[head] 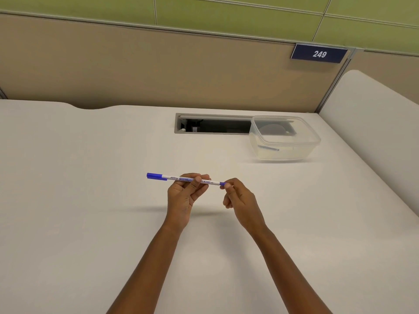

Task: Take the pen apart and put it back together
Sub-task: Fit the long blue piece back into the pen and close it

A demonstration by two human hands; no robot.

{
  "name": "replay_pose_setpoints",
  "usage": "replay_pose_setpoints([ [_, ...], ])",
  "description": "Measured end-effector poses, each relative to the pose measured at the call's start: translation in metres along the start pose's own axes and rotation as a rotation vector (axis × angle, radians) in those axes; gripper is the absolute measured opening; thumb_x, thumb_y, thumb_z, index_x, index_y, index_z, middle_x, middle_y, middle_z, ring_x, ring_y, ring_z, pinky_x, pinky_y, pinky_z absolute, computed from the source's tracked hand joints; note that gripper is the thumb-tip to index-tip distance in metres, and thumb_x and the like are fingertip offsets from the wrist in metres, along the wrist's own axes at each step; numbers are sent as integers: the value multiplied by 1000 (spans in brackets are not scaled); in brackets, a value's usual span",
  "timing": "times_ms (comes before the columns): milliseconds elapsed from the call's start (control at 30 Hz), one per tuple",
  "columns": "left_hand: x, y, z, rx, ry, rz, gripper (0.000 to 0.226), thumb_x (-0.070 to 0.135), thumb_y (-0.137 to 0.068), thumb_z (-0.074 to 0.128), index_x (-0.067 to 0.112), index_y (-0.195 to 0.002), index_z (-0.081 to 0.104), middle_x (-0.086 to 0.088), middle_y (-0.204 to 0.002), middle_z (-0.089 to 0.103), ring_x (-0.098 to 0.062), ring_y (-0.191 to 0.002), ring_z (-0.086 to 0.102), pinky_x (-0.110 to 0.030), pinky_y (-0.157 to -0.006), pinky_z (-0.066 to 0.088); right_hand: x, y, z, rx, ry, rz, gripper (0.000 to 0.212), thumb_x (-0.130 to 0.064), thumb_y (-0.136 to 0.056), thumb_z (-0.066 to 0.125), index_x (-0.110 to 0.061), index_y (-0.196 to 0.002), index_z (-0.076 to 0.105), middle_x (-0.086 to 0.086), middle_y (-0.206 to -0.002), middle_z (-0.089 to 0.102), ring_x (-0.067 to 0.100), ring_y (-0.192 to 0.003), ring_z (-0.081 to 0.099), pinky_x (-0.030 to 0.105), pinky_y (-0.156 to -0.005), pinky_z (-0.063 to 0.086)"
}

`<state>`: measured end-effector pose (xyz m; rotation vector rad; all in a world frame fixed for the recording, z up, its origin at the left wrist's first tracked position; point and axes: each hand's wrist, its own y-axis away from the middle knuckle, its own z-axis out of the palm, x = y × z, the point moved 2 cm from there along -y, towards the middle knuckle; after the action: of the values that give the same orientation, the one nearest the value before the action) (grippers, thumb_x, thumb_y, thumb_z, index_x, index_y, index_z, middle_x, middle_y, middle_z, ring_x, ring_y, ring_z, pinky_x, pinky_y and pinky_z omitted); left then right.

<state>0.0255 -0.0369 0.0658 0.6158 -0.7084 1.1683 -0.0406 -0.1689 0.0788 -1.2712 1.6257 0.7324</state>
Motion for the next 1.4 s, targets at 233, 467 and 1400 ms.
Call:
replay_pose_setpoints([
  [233,-2,2,2,-28,11,-29,15,-1,-86,49,7,-81,61,-3,-73,76,-16,-76,72,-19,-62,57,-1,-1,-3,18,142,-72,26,-20,-94,41,-31,-71,43,-8,-50,46,8,-50,41,23,-54,34],
  [467,2,0,4,-68,-19,-28,15,0,-86,50,8,-80,61,-3,-73,76,-17,-76,72,-19,-63,57,-6,-7,-4,-60,-64,49,35,-16,-95,41,-19,-60,36,-8,-48,32,12,-46,28,26,-49,27],
  [1400,2,-1,9,-95,-88,4,13,1,-85,52,7,-80,62,-3,-76,76,-17,-79,72,-20,-66,57,-11,-7,-1,-72,-290,231,41,-26,-98,33,-15,-62,48,-9,-39,38,6,-37,35,16,-45,37],
])
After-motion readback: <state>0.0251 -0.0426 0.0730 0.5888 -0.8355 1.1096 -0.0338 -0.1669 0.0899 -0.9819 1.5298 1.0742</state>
